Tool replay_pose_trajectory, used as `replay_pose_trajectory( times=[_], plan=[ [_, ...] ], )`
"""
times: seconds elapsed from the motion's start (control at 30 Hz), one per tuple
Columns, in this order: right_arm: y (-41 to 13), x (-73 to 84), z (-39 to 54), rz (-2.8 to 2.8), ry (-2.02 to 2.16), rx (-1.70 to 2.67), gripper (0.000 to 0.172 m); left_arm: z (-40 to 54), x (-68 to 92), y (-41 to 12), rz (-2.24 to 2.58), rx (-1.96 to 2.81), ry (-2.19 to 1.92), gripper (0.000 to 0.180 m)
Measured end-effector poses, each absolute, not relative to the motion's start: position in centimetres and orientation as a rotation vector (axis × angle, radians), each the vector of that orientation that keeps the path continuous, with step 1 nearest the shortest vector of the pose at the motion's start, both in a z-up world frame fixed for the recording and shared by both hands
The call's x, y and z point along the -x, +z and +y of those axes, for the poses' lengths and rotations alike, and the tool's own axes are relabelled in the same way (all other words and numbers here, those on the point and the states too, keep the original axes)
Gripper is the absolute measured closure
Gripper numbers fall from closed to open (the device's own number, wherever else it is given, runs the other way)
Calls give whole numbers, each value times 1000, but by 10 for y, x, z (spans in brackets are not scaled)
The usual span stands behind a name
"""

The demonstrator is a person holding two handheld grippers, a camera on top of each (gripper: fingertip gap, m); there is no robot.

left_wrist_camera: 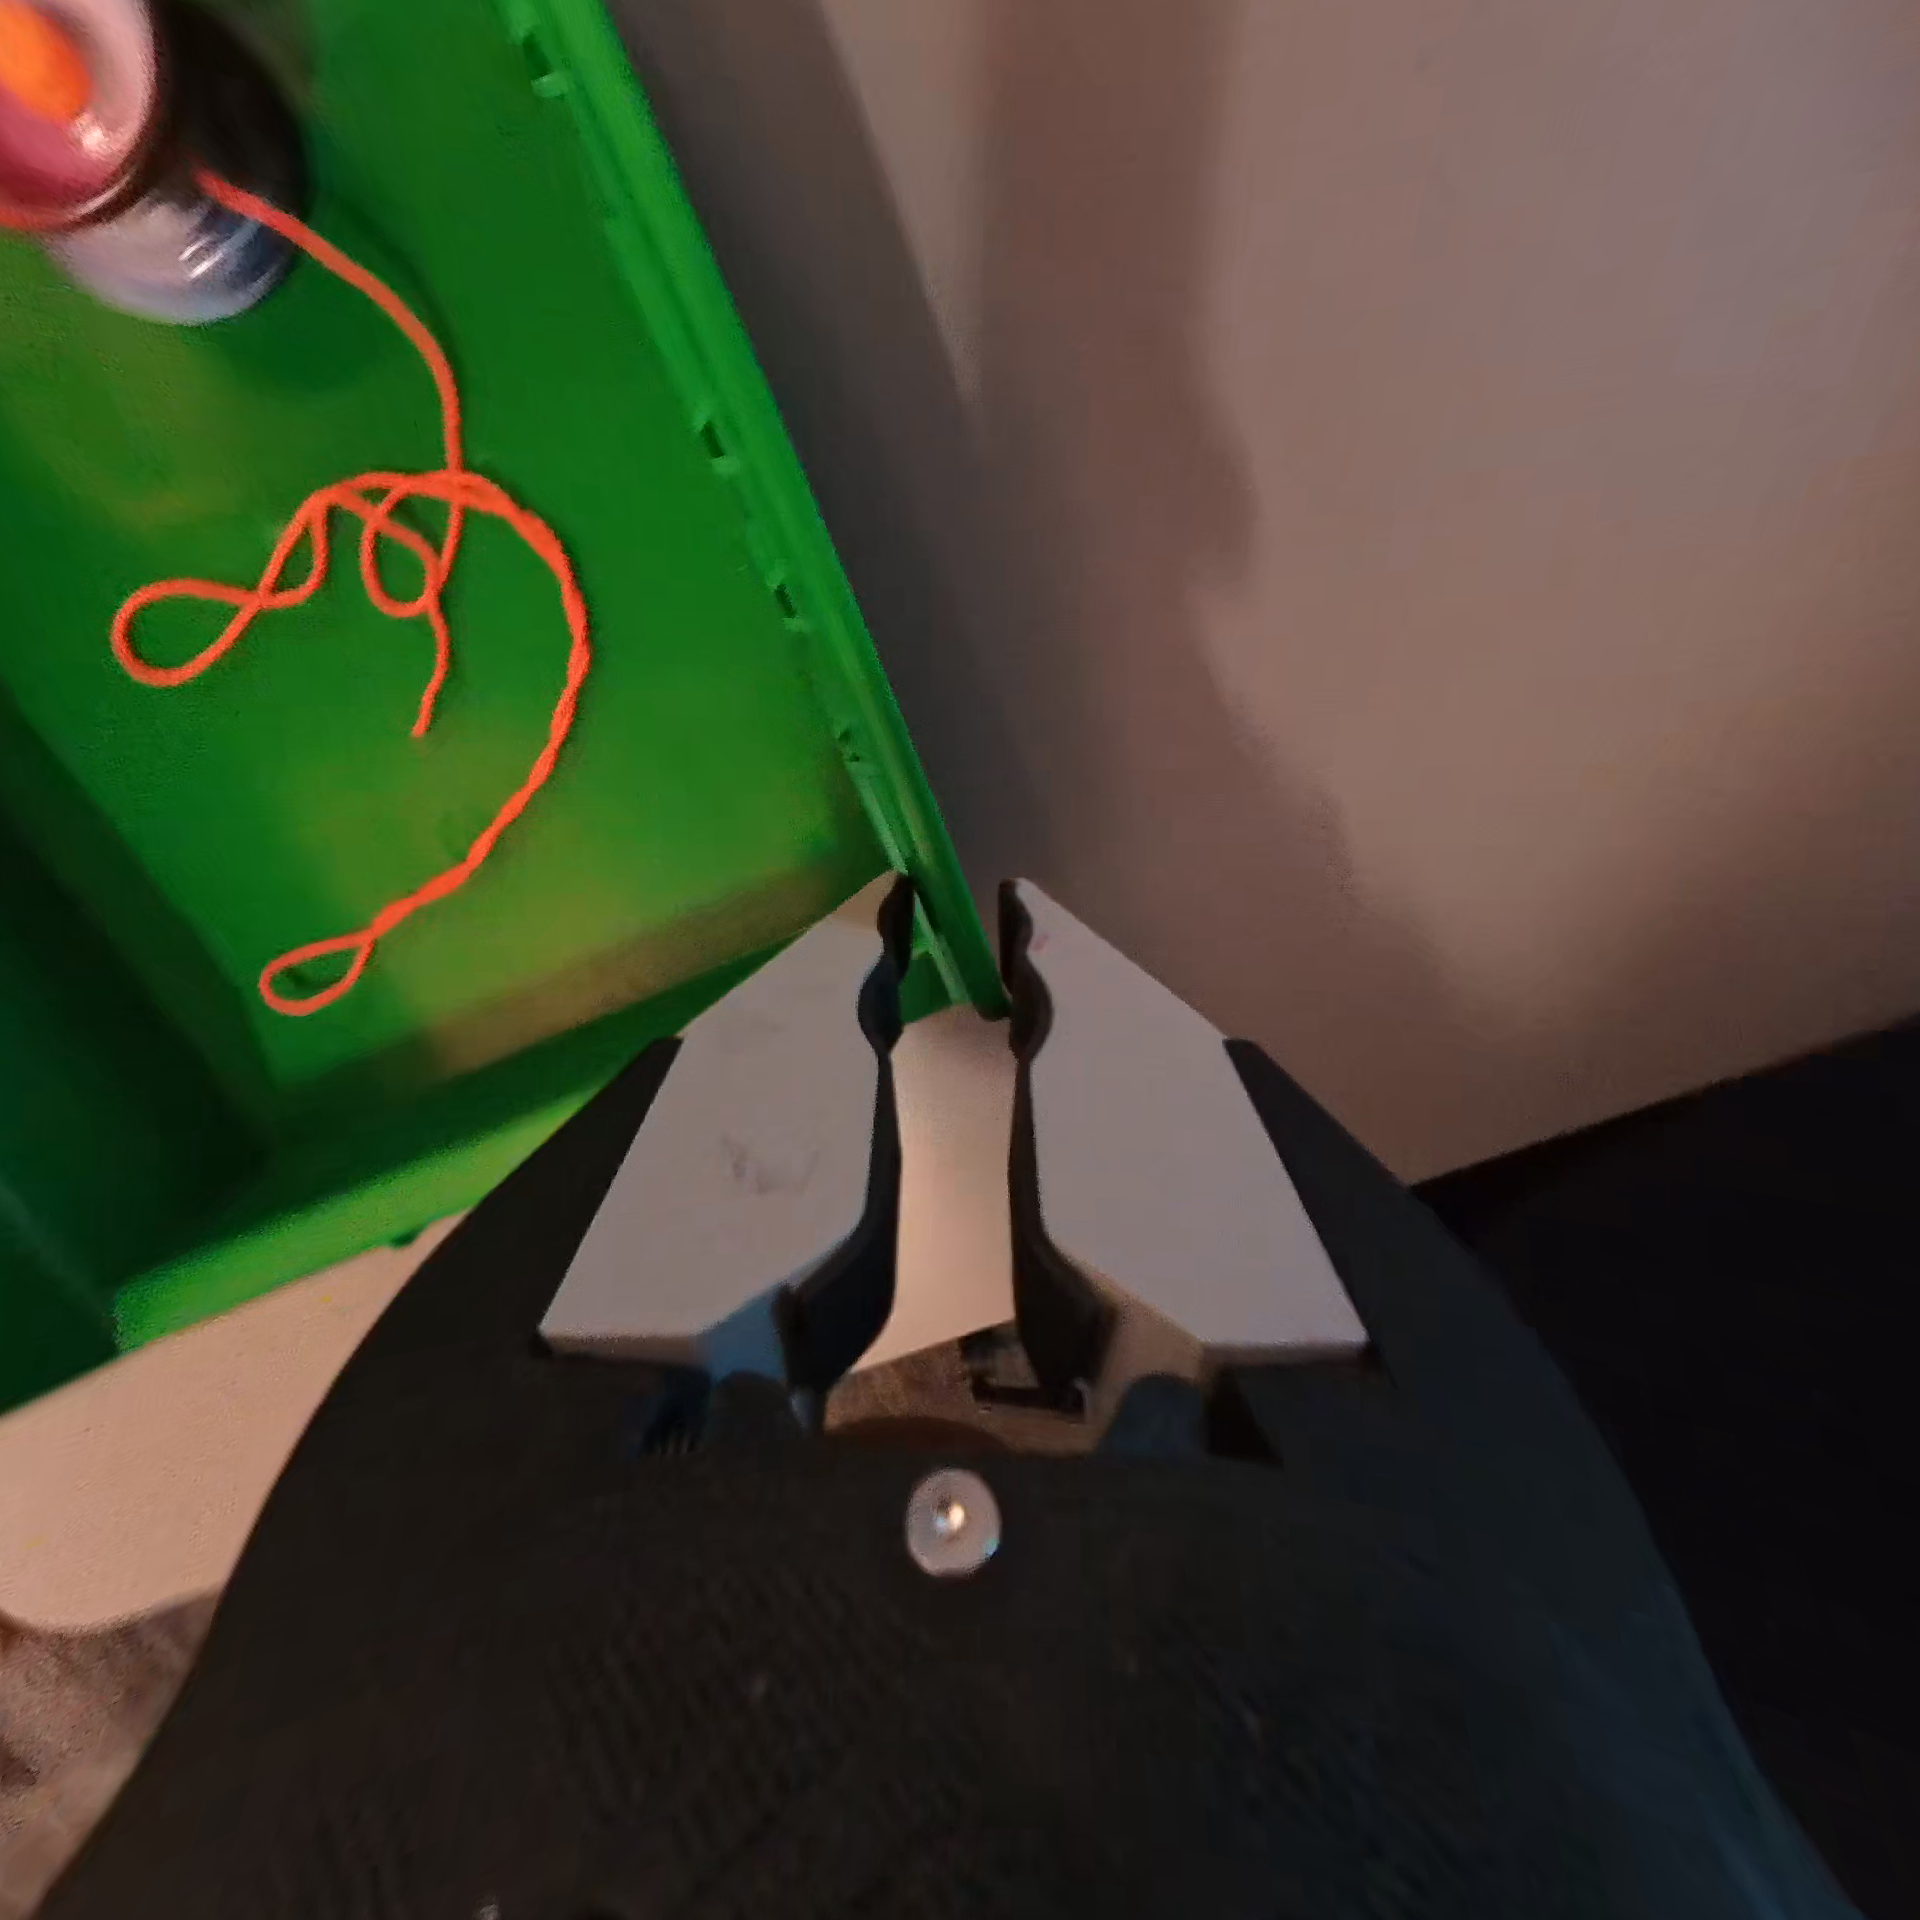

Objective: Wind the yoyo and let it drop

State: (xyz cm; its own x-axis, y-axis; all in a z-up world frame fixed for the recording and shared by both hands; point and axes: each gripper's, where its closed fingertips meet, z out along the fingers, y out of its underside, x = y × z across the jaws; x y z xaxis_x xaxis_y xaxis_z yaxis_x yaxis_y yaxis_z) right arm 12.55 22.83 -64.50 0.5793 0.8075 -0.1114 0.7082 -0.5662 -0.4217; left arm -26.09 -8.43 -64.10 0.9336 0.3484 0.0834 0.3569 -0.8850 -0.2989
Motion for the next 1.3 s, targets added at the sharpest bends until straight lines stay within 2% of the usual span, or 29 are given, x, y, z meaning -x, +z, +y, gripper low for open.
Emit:
replay_pose_trajectory(
  times=[0.03,0.07,0.13,0.17,0.23,0.37,0.5,0.6,0.67,0.73,0.77,0.8,0.9,1.03,1.3],
  plan=[
    [-643,-129,234,-1216,469,2483,154,-84,260,-641,-571,2784,-6,165],
    [-639,-129,239,-1208,516,2472,154,-83,255,-640,-613,2802,-8,155],
    [-623,-130,250,-1212,549,2416,148,-81,234,-630,-646,2851,-89,119],
    [-611,-132,256,-1215,546,2366,146,-81,229,-618,-630,2860,-95,110],
    [-579,-133,268,-1216,566,2255,145,-77,229,-582,-586,2800,-82,112],
    [-512,-107,287,-1206,715,1997,131,-76,261,-506,-662,2572,-13,115],
    [-498,-58,280,-1263,816,1850,136,-72,273,-491,-768,2398,-97,127],
    [-473,-12,244,-1274,908,1769,134,-54,282,-472,-725,2264,-84,127],
    [-453,16,214,-1256,973,1715,124,-46,294,-466,-659,2228,-72,121],
    [-456,42,183,-1259,1026,1761,114,-49,311,-478,-610,2284,-67,106],
    [-464,52,164,-1281,1061,1816,106,-54,320,-488,-595,2324,-61,107],
    [-475,60,143,-1309,1099,1880,105,-61,329,-497,-580,2352,-59,108],
    [-502,67,89,-1338,1114,2011,115,-81,348,-522,-515,2378,-112,110],
    [-525,52,47,-1330,913,2129,115,-85,371,-567,-540,2393,-259,115],
    [-507,29,26,-1199,701,2165,118,-30,435,-642,-708,2504,-445,119]
  ],
)
